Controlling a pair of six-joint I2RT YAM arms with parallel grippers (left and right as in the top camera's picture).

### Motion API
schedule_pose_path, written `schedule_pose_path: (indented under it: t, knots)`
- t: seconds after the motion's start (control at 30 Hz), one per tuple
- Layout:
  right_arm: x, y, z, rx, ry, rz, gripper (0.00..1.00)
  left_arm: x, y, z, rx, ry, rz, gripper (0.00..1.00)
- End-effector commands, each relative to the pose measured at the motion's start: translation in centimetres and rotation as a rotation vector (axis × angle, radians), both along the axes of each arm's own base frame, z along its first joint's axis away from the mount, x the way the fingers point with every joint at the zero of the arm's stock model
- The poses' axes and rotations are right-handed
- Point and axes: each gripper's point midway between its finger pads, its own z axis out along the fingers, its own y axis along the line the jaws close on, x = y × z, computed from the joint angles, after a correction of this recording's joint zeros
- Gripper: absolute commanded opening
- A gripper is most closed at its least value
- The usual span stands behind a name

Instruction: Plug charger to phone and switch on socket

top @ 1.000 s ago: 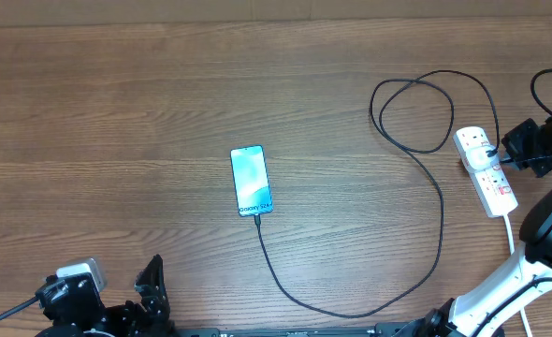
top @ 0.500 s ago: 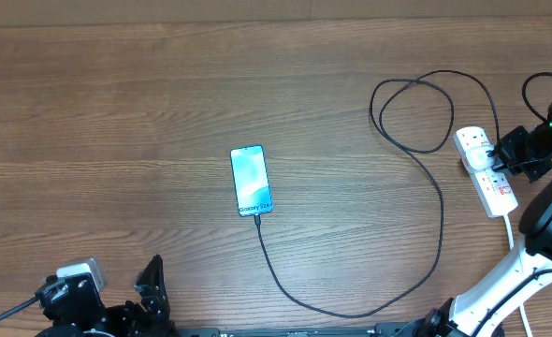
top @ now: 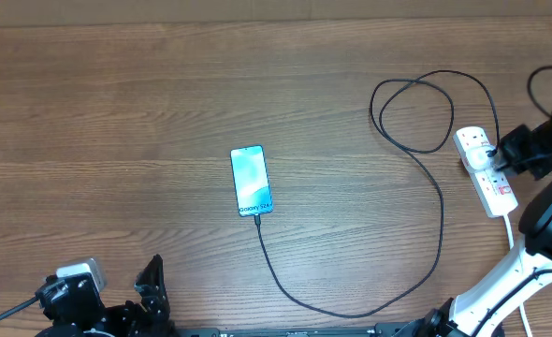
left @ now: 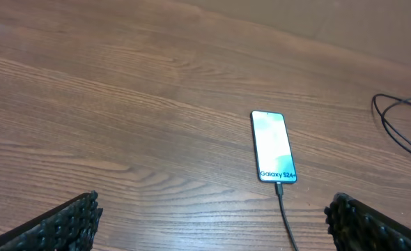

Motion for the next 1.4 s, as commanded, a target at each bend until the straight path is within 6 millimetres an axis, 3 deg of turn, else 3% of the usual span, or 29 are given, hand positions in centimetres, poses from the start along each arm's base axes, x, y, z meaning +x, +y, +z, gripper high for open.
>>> schedule_pose_path:
  t: [0.0,0.23,0.57,0.83,0.97,1.1,1.37]
  knots:
    - [1.5,-2.2,6.0,-0.111,-0.125,-0.01,0.04,0.1,0.7,0.1,0.009,-0.006,0.041,1.0]
    - [1.4,-1.4,13.3,-0.208,-0.279,0.001,0.04,0.1,1.1,0.1,0.022,-0.007,0.061,1.0]
    - [-1.0,2.7,24.3,-0.341,-0.552,0.043,0.04,-0.4,1.6,0.3,0.047,-0.025,0.078,0.99]
    - [-4.1,5.8,31.6,-0.405,-0.786,0.064,0.04,-3.4,1.8,1.6,0.027,-0.203,0.083,0.99]
    - [-4.8,8.1,36.4,-0.416,-0.996,0.107,0.04,-5.2,2.3,2.3,0.023,-0.29,0.102,1.0]
    - [-5.0,10.6,42.7,-0.418,-1.275,0.162,0.04,-5.0,2.3,2.2,0.024,-0.288,0.104,0.99]
    - [-7.2,14.5,58.0,-0.49,-1.891,0.244,0.04,-5.1,2.4,2.2,0.027,-0.287,0.124,1.0]
